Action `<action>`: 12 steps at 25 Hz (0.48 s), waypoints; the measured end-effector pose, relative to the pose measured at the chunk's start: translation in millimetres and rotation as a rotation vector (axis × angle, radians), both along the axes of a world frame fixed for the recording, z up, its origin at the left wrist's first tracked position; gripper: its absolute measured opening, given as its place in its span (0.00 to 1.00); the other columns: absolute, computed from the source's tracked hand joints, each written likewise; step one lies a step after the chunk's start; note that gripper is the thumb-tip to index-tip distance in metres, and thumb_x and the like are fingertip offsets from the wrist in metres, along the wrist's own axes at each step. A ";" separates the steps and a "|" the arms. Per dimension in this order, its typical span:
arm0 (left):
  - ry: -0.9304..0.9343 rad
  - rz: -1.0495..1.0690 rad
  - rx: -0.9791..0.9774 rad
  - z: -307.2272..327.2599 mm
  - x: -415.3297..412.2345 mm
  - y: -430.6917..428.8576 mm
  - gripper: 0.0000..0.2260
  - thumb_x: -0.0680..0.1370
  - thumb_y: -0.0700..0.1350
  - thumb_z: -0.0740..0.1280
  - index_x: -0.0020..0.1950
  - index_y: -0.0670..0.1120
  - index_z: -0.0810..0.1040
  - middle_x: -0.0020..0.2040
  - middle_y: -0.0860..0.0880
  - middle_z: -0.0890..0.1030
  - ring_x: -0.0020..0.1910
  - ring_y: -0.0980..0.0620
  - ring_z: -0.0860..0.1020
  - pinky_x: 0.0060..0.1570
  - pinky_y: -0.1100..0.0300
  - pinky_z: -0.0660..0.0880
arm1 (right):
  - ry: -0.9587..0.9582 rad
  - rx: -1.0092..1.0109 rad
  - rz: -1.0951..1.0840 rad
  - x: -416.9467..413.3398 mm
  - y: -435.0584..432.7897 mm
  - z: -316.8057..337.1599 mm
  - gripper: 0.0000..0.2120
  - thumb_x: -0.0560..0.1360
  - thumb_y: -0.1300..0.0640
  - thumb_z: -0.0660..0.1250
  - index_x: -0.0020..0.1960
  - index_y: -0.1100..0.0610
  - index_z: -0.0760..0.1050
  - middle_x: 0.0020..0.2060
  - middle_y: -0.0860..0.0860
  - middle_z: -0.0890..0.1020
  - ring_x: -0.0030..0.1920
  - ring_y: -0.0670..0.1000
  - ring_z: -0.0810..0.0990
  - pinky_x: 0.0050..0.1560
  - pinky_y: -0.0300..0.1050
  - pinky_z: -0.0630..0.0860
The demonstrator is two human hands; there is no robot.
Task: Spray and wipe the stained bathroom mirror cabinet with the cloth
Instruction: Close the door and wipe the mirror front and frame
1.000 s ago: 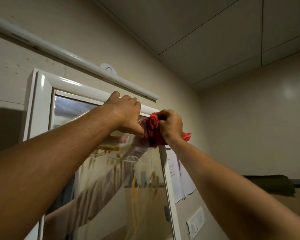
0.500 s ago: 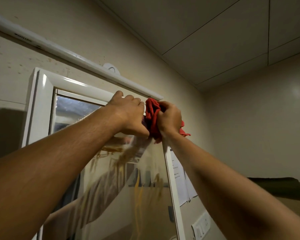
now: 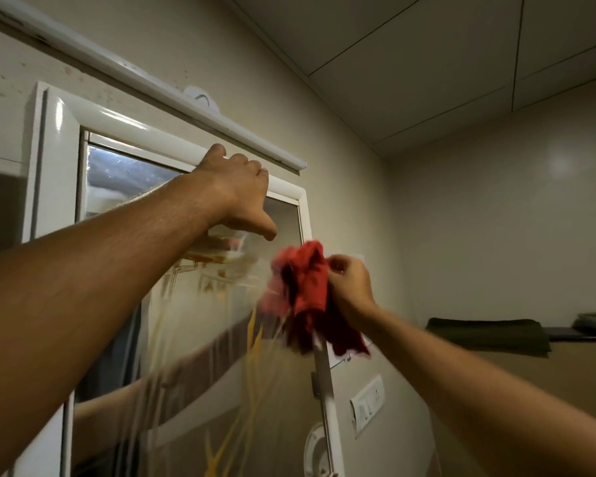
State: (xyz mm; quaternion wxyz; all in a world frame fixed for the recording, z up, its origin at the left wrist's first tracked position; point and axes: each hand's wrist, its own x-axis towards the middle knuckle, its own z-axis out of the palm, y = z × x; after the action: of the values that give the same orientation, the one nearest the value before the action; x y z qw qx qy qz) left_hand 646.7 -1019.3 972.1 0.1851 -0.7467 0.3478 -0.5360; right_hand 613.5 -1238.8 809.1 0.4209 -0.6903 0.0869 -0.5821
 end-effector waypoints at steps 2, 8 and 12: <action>0.000 0.011 0.018 2.0 -2.0 -0.8 0.49 0.70 0.77 0.60 0.80 0.44 0.61 0.78 0.44 0.66 0.75 0.44 0.66 0.73 0.41 0.61 | -0.066 0.011 -0.094 6.7 4.6 38.9 0.09 0.81 0.54 0.70 0.50 0.59 0.81 0.43 0.53 0.85 0.45 0.53 0.84 0.47 0.51 0.81; -0.002 0.044 0.025 -1.0 -4.0 2.0 0.49 0.72 0.75 0.63 0.81 0.44 0.59 0.81 0.43 0.62 0.78 0.43 0.62 0.76 0.38 0.58 | 0.010 0.085 0.077 -0.1 17.4 -101.3 0.04 0.83 0.54 0.67 0.53 0.52 0.79 0.46 0.50 0.86 0.48 0.51 0.86 0.51 0.47 0.84; -0.129 0.107 0.076 -33.3 -10.4 -17.0 0.48 0.73 0.73 0.62 0.83 0.43 0.55 0.83 0.40 0.55 0.82 0.41 0.54 0.77 0.35 0.53 | 0.102 0.125 0.104 -5.3 7.1 -75.7 0.03 0.82 0.58 0.70 0.52 0.58 0.79 0.48 0.54 0.86 0.53 0.58 0.85 0.57 0.55 0.83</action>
State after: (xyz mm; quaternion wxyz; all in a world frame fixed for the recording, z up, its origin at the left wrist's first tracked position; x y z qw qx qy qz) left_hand 636.3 -1036.3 938.9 0.2635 -0.7207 0.3148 -0.5586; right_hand 608.3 -1231.7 733.4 0.4878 -0.6951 0.1084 -0.5169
